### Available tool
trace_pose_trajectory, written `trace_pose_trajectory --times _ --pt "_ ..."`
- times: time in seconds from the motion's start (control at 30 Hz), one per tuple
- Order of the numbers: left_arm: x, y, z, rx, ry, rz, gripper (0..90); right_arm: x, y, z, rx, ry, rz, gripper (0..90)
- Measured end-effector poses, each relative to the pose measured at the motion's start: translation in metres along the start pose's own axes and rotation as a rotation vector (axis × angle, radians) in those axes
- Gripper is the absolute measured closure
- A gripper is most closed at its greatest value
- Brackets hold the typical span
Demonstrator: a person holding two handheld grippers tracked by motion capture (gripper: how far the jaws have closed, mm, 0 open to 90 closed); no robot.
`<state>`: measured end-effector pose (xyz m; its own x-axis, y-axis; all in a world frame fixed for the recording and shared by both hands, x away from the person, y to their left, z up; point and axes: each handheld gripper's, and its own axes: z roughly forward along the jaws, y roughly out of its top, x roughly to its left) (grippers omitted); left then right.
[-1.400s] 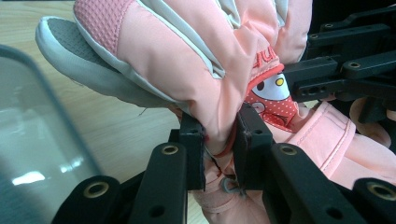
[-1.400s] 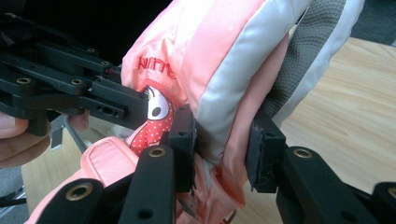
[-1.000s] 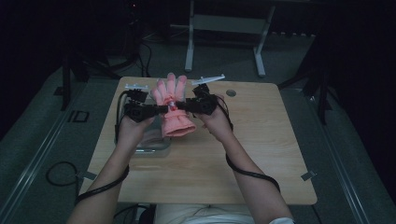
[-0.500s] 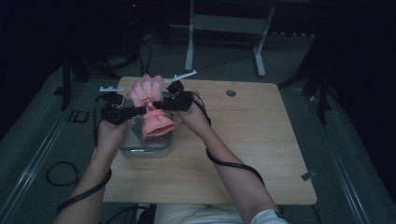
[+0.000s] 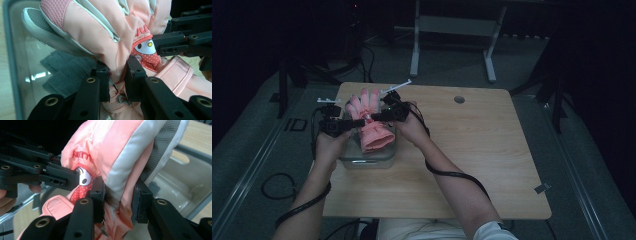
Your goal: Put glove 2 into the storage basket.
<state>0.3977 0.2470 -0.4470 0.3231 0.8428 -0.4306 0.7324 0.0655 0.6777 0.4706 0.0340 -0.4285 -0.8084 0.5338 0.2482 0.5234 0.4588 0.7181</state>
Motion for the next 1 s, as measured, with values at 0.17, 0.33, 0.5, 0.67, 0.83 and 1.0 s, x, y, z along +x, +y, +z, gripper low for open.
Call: trace_pose_trajectory --times 0.17,0.33,0.5,0.67,0.83,1.0 --pt "0.008 -0.010 0.014 0.050 0.012 -0.024 75.1 -0.008 -0.013 0.014 0.033 0.010 0.034 67.5" --pt "0.016 -0.015 0.024 0.097 0.034 -0.058 74.9 -0.011 -0.022 0.030 0.067 0.009 0.055 67.5" --pt "0.019 -0.017 0.031 0.130 0.072 -0.070 74.2 -0.014 -0.024 0.041 0.099 -0.001 0.060 67.1" --pt "0.013 -0.018 0.035 0.158 0.117 -0.025 74.0 -0.015 -0.026 0.044 0.122 -0.011 0.063 67.0" --pt "0.012 -0.020 0.035 0.162 0.143 -0.012 73.7 -0.013 -0.026 0.046 0.127 -0.022 0.053 67.0" --pt "0.016 -0.022 0.033 0.159 0.133 -0.026 73.2 -0.012 -0.023 0.050 0.143 -0.016 0.038 66.4"
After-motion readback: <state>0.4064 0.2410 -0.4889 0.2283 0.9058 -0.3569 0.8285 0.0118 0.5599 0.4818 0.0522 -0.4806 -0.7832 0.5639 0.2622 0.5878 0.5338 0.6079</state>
